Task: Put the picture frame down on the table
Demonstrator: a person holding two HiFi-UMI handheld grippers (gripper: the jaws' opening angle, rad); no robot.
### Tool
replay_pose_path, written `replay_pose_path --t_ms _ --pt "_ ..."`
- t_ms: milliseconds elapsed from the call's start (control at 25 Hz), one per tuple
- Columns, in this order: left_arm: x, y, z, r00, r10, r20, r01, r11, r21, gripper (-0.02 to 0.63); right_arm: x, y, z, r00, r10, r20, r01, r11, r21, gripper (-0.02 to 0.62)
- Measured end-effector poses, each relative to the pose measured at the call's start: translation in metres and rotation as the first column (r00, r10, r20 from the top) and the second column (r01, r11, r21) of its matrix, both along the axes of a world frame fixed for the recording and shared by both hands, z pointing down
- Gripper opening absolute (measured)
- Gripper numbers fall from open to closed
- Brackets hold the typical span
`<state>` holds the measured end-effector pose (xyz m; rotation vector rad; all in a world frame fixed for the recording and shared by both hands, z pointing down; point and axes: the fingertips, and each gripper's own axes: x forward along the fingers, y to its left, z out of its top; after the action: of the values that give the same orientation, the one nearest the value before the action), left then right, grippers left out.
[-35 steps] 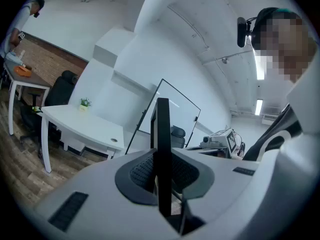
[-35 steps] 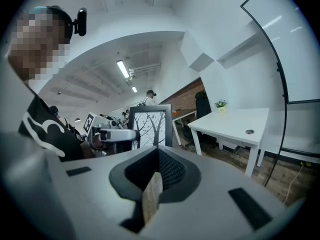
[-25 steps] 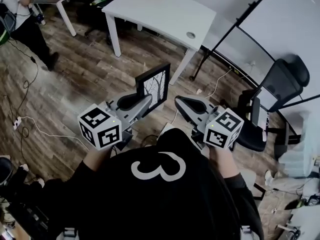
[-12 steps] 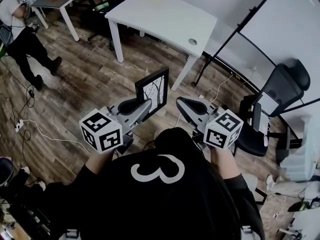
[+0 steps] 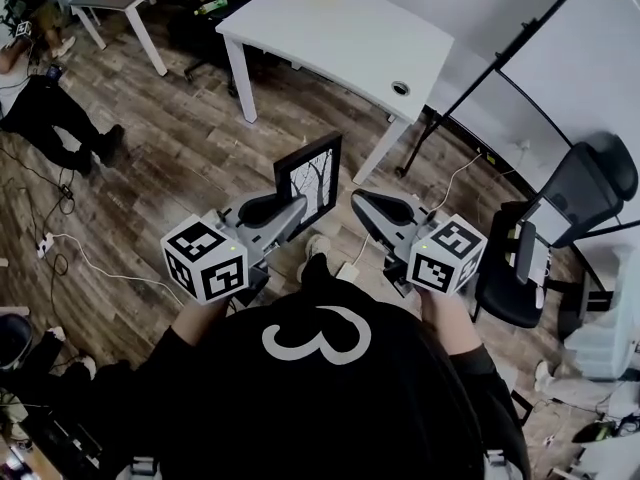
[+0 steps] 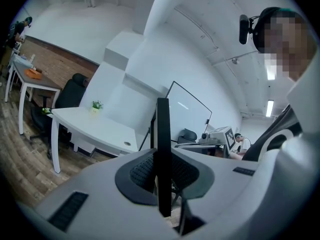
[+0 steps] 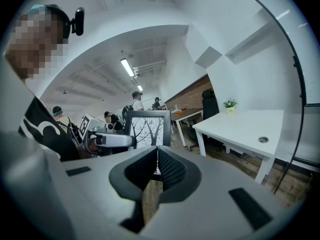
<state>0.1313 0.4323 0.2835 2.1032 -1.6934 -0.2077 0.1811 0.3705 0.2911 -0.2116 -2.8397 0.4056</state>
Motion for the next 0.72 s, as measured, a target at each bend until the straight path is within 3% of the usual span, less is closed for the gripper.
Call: replay_pose_path --t_ms 720 --pt "-0.126 -0.207 0.017 1.000 0.021 -0.007 -0.022 0.997 -0.069 0.063 -0.119 -0.204 0.019 0.999 0.036 0.003 -0.036 0.997 -0.072 0.023"
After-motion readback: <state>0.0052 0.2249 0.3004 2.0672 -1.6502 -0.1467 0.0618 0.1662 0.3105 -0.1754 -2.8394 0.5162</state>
